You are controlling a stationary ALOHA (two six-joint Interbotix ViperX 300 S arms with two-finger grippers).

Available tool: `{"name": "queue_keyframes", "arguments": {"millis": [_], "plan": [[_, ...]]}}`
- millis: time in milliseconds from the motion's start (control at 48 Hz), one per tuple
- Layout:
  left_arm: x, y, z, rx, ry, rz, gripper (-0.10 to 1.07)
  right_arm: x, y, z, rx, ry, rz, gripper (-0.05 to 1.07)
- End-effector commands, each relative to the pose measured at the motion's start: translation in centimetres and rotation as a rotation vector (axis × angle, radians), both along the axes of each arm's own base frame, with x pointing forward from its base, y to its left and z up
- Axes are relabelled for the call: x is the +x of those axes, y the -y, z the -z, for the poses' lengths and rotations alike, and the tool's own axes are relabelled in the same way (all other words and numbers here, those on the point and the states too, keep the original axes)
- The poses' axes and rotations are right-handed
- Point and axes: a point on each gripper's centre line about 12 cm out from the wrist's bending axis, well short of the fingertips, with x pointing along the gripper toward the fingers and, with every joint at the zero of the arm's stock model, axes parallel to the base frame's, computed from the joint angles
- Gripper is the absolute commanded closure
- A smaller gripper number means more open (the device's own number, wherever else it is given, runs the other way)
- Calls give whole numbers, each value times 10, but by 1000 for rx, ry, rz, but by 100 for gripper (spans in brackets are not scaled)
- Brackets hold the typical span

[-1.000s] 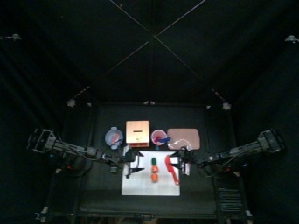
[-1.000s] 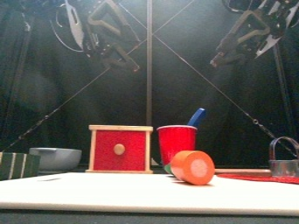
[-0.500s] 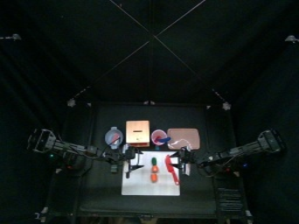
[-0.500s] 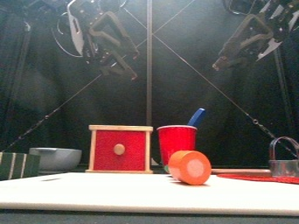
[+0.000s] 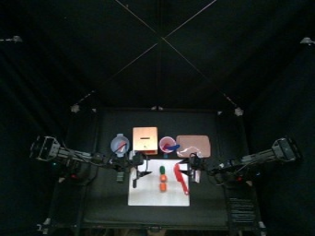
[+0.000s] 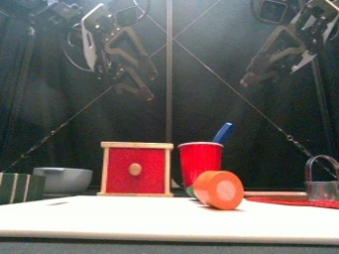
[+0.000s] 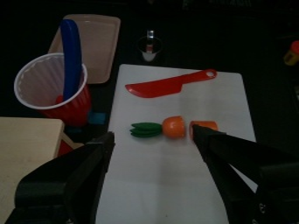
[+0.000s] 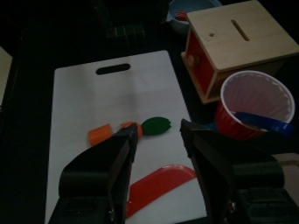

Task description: Grab carrot top

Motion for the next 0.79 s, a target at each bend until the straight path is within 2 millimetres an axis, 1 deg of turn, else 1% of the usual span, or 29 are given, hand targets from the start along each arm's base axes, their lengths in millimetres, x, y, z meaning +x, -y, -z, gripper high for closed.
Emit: {"name": "queue_keyframes", "arguments": {"millis": [0,167,229,312,417,458,521,583,688,771], "plan": [[7,2,-10,5,26,5,-4,1,0,-7,0,21,-3,22],[16,2,-16,-13,43,-7,-4,1,0,-7,1,23,-1,22],[22,0,-17,-29,39,-42,-4,1,0,-7,3,22,-1,22],[29,-11,-15,-66,3,-195,-3,1,1,-6,11,18,7,22],[31,-30,-11,-93,-84,-459,0,0,2,-4,29,10,16,22],[32,-34,-10,-91,-116,-532,1,0,2,-3,41,5,25,22],[41,-24,-11,-99,-139,-576,2,0,4,-1,61,-4,42,22],[54,-15,-10,-143,-139,-581,2,-1,7,0,80,-9,60,22],[75,-4,-8,-285,-146,-627,2,-2,11,4,109,-22,93,22],[94,8,-2,-411,-155,-630,2,-3,13,7,123,-29,105,22]]}}
